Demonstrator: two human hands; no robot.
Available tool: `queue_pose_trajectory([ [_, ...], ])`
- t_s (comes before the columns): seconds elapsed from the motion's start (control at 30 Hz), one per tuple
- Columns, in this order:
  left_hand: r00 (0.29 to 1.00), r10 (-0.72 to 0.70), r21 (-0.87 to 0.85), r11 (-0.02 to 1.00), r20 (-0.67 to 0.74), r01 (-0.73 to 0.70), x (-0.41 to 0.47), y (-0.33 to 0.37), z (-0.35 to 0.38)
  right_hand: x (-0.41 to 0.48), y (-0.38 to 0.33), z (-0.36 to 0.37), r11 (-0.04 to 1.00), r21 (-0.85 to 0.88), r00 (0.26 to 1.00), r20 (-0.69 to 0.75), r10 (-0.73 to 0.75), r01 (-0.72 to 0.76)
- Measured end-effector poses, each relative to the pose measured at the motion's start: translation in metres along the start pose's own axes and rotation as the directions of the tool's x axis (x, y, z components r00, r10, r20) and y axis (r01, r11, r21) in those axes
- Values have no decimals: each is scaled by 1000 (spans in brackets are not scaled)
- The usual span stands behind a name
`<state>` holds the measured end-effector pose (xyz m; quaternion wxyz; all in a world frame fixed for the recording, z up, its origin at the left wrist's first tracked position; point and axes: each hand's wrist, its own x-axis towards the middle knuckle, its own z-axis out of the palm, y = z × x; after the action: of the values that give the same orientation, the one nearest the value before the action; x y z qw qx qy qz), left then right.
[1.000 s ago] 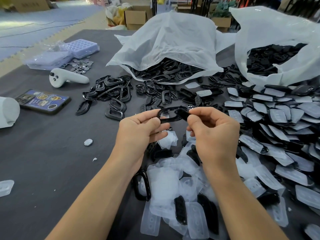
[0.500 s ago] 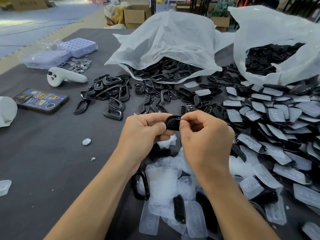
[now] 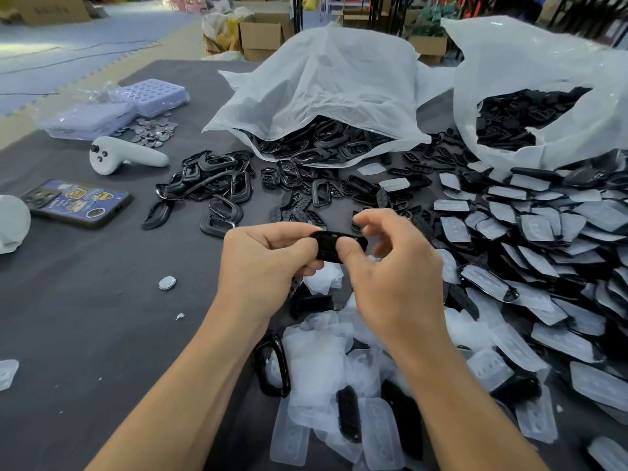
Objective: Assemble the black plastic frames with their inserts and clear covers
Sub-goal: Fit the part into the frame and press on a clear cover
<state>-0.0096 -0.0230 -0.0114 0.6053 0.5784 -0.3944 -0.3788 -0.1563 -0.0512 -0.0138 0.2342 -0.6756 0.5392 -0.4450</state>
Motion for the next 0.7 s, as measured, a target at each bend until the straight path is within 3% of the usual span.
queue_pose_trajectory([
  [0.1,999,-5,2,1000,-39,5,1,-2,0,1,0,4,971,207,986,140,89,-117],
  [0.2,996,-76,-102,992,-39,72,-3,-3,8,1,-4,6,852,442,959,171,227,-281],
  [0.3,991,-123,-121,985,45,127,-7,-2,16,0,-6,5,802,512,951,174,255,-309],
  [0.43,987,-144,-154,979,-75,131,-5,-2,16,-2,-6,4,955,241,974,184,129,-172],
  [0.57,977,-150,-158,979,-153,126,3,3,5,6,-7,-13,999,16,985,170,29,-32],
  [0.63,979,-139,-135,984,-147,119,6,8,-2,12,-11,-30,999,-50,931,363,21,-3],
  [0.7,983,-117,-114,988,-140,102,6,12,-6,10,-17,-39,983,-177,788,612,72,48],
])
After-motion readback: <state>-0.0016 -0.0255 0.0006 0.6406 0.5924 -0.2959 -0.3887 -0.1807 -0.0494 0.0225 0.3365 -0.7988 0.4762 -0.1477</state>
